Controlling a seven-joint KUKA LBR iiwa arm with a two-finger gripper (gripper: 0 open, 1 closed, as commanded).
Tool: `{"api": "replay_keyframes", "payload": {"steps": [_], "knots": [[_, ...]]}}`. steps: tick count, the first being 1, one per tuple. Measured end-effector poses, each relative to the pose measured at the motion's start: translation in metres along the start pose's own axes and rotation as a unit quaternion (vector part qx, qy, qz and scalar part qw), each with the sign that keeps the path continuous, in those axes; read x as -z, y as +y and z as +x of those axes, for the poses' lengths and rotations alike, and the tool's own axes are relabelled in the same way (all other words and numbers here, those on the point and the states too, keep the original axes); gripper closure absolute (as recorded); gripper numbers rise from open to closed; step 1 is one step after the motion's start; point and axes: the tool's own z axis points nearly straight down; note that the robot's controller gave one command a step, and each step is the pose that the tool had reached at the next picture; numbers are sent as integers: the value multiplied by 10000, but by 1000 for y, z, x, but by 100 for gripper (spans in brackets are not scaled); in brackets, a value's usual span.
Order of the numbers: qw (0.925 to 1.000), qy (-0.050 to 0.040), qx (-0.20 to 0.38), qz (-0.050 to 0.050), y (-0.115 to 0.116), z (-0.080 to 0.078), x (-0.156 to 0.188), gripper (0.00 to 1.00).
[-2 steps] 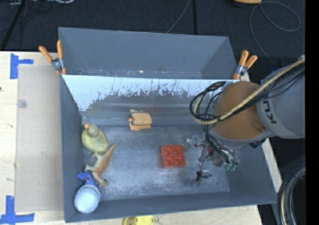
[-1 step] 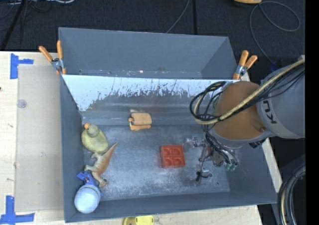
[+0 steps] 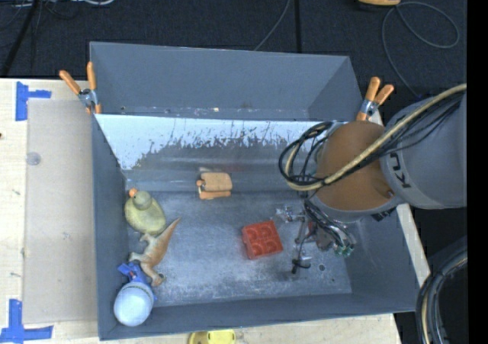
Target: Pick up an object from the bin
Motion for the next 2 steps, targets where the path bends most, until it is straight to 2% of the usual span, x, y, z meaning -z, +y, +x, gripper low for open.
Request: {"api": "replay_keyframes", "payload": {"steps": [1, 2], "knots": [[10000, 11, 88, -7, 8, -5, -2, 0], [10000, 44, -15, -22, 2, -2, 38, 0]]}}
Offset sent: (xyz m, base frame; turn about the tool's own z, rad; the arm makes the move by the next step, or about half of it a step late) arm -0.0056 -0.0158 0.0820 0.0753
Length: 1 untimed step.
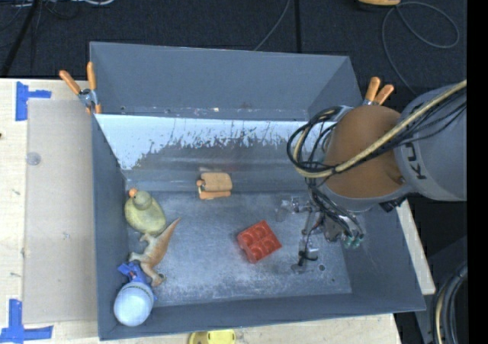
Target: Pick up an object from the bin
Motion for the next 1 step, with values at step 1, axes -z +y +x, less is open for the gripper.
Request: {"api": "replay_keyframes", "payload": {"steps": [1], "knots": [[9993, -27, -375, 11, 90, -19, -49, 100]]}}
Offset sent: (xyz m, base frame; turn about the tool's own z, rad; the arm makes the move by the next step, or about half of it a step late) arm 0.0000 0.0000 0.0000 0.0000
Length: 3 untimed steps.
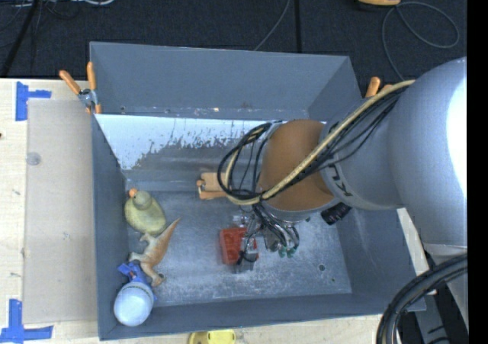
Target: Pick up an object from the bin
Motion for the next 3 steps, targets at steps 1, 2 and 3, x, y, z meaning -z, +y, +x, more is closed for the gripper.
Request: {"api": "replay_keyframes", "payload": {"steps": [1, 2, 3], "knots": [[10000, 0, 11, 2, 0, 0, 0, 100], [10000, 0, 13, 2, 0, 0, 0, 100], [9989, -6, -477, 2, -5, 2, 138, 100]]}}
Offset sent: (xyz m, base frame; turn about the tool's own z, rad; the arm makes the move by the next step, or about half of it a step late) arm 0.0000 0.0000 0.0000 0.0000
